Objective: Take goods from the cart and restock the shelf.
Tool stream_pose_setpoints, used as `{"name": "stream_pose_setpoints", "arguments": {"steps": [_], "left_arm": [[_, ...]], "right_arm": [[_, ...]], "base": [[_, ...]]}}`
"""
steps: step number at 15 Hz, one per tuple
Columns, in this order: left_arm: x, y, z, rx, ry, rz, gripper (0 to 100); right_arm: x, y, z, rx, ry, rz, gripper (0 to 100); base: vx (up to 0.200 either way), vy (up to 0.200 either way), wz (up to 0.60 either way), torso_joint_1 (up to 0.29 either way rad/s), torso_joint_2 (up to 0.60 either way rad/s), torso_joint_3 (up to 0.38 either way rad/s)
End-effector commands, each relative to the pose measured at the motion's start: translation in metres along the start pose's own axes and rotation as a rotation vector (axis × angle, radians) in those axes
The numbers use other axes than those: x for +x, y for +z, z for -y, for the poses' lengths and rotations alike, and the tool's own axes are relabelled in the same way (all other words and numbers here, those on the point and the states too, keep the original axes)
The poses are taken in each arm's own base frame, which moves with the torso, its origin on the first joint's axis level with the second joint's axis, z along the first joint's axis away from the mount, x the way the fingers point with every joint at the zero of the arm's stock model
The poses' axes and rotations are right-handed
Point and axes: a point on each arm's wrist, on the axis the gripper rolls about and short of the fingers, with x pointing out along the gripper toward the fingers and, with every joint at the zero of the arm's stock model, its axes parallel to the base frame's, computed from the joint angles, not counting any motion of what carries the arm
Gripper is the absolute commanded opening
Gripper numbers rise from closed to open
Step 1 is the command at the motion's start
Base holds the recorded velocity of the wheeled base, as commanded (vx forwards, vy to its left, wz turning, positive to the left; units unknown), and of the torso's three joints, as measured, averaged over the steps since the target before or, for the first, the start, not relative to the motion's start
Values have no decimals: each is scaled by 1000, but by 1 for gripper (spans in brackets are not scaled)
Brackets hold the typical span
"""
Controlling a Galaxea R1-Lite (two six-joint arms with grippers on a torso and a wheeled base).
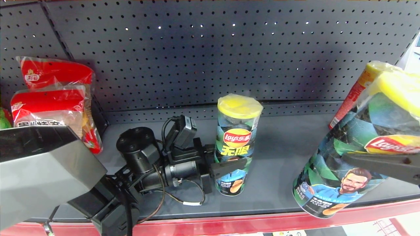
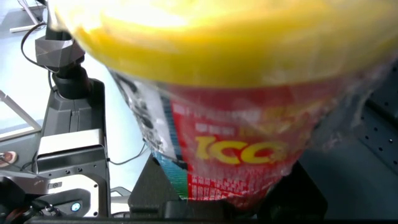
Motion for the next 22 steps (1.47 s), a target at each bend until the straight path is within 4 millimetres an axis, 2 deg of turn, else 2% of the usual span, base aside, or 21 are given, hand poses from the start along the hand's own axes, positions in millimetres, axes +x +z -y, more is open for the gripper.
{"name": "stream_pose_setpoints", "arguments": {"steps": [1,3,4,9,12,15,16,18,19,20,22], "left_arm": [[-2,-8,2,-24,2,-30,0],[-7,-14,7,-42,2,-55,0],[-8,-14,7,-43,4,-56,100],[-10,-8,9,-34,4,-46,100],[-21,-1,19,-36,4,-51,100],[-65,11,33,-51,59,-73,100],[-74,12,39,-49,54,-81,100],[-108,15,63,-56,64,-107,100],[-117,18,69,-53,82,-105,100],[-145,29,83,-20,147,-73,100],[-168,60,110,116,178,40,100]], "right_arm": [[0,0,0,0,1,0,0],[0,0,0,0,1,0,0],[0,0,0,0,2,0,0],[0,0,0,-2,1,2,0],[0,0,0,-2,0,2,0],[-1,1,0,-3,-2,2,0],[0,1,1,-3,-2,2,0],[-1,0,1,-2,-6,0,0],[-1,1,1,-2,-8,1,0],[-1,1,1,-2,-10,2,0],[-2,-1,1,3,-16,-2,0]], "base": [[0,0,0,0,0,0],[0,0,0,0,0,0],[0,0,0,0,0,0],[0,0,0,0,0,0],[0,0,0,0,0,0],[0,0,0,0,0,0],[0,0,0,0,0,0],[0,0,0,0,0,0],[0,0,0,0,0,0],[0,0,0,0,0,0],[0,0,0,0,0,0]]}}
